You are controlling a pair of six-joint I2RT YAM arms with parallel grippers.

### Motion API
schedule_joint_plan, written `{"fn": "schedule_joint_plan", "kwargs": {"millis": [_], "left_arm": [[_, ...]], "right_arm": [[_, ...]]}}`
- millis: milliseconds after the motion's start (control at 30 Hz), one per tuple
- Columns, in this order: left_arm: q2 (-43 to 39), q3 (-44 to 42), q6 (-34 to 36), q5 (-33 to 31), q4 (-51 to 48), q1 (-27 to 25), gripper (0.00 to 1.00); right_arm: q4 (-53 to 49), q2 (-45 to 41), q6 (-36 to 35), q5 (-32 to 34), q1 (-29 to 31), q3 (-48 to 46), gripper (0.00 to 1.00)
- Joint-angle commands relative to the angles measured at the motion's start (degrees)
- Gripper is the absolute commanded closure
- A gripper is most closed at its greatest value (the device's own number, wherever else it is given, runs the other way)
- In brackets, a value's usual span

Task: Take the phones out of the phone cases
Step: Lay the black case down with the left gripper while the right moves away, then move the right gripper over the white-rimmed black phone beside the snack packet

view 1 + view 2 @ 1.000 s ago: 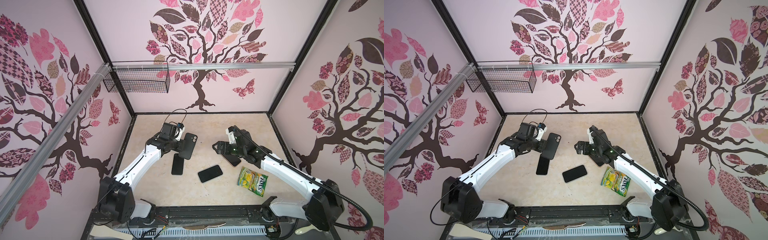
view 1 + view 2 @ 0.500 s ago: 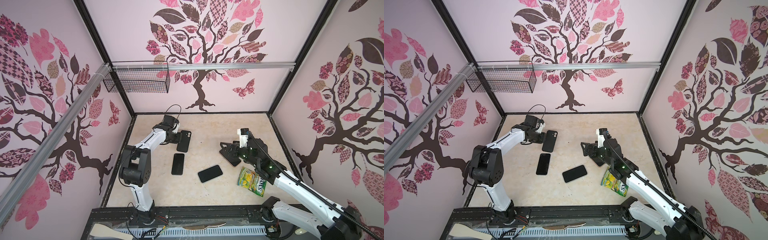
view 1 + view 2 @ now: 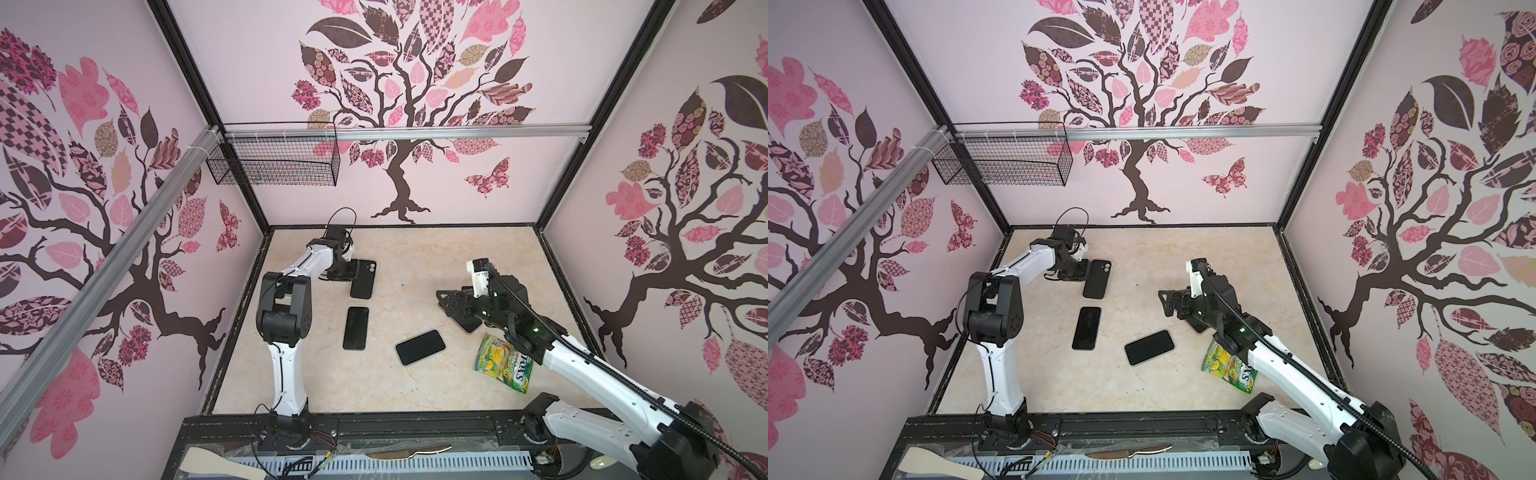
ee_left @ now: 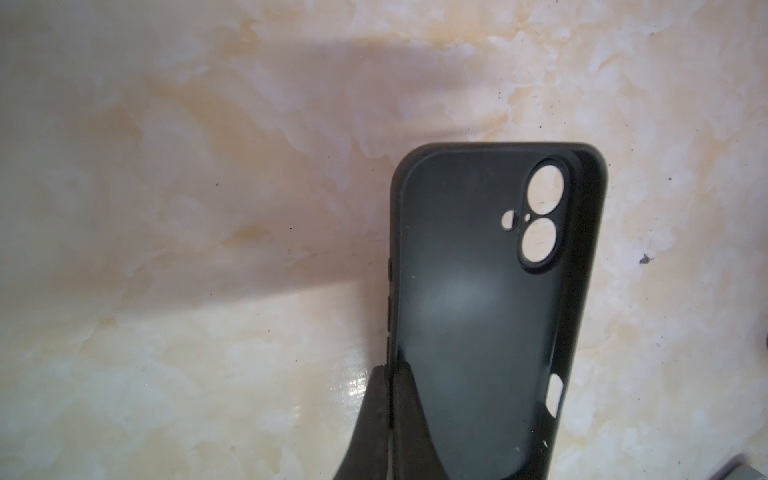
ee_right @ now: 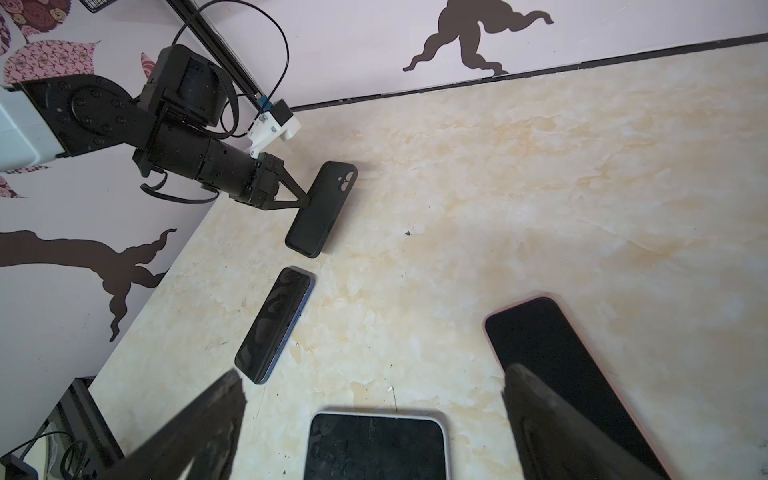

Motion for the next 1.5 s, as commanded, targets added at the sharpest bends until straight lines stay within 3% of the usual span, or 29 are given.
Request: {"fn": "schedule_joint_plan", "kwargs": {"millis": [0,700,1067,1200,1300,1467], "left_arm": [[1.7,3.6,-0.3,0.2,-1.0,0.3,1.00],[5.9,6.1,-2.4,-1.3,-1.6,0.6,0.97],[3.2,5.7,-2.5,-2.1,-1.8,1.0,0.66],[-3.9,2.5,-2.1,-4.2,0.0,-0.2,0.54],[-10.7,-1.3,-2.2,-6.6,1.8,-2.5,0.37],[-23.0,-11.0,-4.2,-10.9,7.9,-7.5,0.19]], "right_arm": [[-1.3,0.9,-0.6,-1.0,-0.2,3.7,0.00],[-2.1,3.3,-0.8,-1.6,-0.2,3.8,0.00],[-7.2,4.9,0.0,0.2,-0.1,5.7,0.00],[-11.8,6.3,2.7,5.3,1.7,6.3,0.00],[-13.9,7.7,4.2,11.3,5.8,6.1,0.00],[-17.2,11.3,9.6,12.4,9.5,6.4,0.01]]}}
